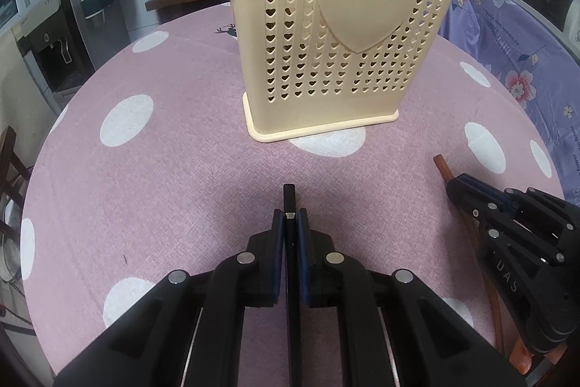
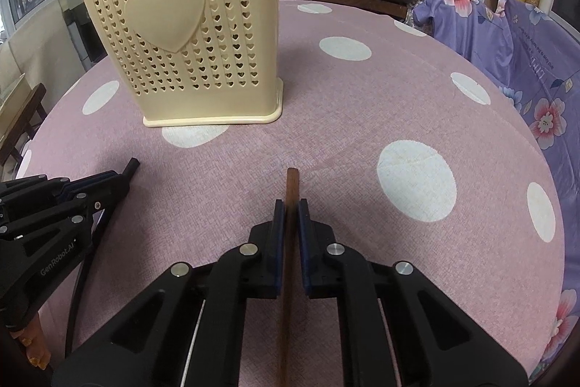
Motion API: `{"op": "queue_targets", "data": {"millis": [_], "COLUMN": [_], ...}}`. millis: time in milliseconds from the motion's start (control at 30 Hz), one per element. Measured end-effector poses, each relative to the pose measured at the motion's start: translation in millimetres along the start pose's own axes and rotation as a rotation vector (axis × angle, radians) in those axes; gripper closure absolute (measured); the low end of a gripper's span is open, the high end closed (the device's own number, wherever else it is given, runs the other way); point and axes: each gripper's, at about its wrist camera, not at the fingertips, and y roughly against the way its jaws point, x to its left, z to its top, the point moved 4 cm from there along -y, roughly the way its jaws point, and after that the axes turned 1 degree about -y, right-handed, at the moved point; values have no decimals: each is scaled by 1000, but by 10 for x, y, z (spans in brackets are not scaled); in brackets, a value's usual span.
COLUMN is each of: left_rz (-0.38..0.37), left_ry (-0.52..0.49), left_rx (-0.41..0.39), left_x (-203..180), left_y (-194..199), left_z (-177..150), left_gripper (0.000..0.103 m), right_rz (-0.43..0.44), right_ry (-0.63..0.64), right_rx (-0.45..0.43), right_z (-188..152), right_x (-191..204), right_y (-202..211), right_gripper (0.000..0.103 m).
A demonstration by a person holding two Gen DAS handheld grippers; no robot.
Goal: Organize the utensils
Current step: 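Lift both chopsticks and lower them into the beige basket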
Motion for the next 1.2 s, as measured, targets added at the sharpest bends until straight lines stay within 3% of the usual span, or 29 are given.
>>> {"op": "queue_targets", "data": {"millis": [267,467,733,967,1200], "left_rz": [-58,-151,-205,-260,-274], "left_ry": [35,36,-19,-4,4], "left_rx": [-54,-184,-382,-445,-462], "left_x": [78,101,152,224,232], "left_y": [198,799,1719,2010,2033], "left_z": [43,113,25,-110,-87], "left_gripper": [95,95,95,95,95], "right_rz": [75,183,272,269,258], "right_ry": [-43,-100,-91,-74,-47], "right_rx": [-49,-167,-372,-446,-465], "right_z": [44,148,140,-8,13], "right_x": [-77,-189,-239,-277,-168], "right_y": [219,765,1758,2254,2320], "right_gripper": [95,95,95,95,95]}}
